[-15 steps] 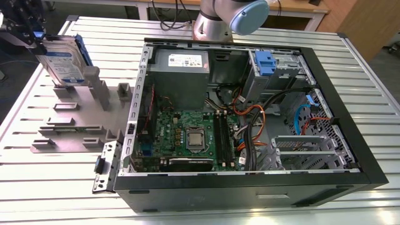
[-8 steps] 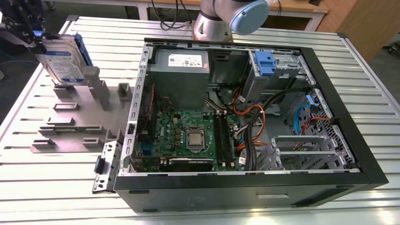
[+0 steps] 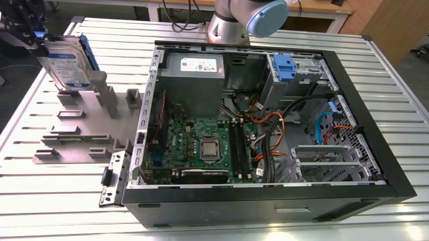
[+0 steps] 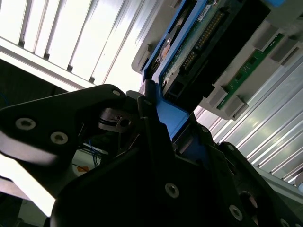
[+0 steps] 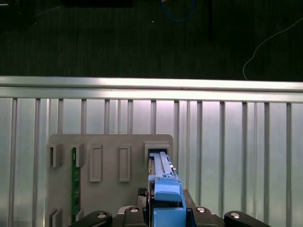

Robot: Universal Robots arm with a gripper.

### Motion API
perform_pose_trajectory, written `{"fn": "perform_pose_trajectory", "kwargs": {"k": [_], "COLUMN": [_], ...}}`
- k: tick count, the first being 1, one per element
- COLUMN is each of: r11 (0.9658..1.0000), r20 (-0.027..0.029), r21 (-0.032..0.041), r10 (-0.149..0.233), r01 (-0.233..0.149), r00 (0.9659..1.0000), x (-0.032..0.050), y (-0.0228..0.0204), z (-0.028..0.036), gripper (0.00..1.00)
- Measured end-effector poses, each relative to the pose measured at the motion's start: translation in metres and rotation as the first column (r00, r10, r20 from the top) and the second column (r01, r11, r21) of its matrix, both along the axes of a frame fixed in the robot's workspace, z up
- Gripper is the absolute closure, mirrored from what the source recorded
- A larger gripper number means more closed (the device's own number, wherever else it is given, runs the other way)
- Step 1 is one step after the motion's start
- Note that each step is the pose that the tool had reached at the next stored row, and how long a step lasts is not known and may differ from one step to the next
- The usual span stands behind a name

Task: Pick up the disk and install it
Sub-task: 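Pick up the disk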

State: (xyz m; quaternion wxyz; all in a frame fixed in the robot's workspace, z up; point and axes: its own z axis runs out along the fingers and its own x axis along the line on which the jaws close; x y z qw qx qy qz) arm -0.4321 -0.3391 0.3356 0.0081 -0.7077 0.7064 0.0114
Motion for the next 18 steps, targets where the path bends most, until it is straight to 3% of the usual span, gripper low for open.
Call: {"fn": "perform_pose_trajectory", "kwargs": {"k": [18], "r11": [1.0], "r20": [0.0], "r21": [0.0001], "r10": [-0.001], "r01": [0.001], "r00": [1.0], "x": [0.0], "y": [0.0], "z": [0.005], "gripper": [0.64]}}
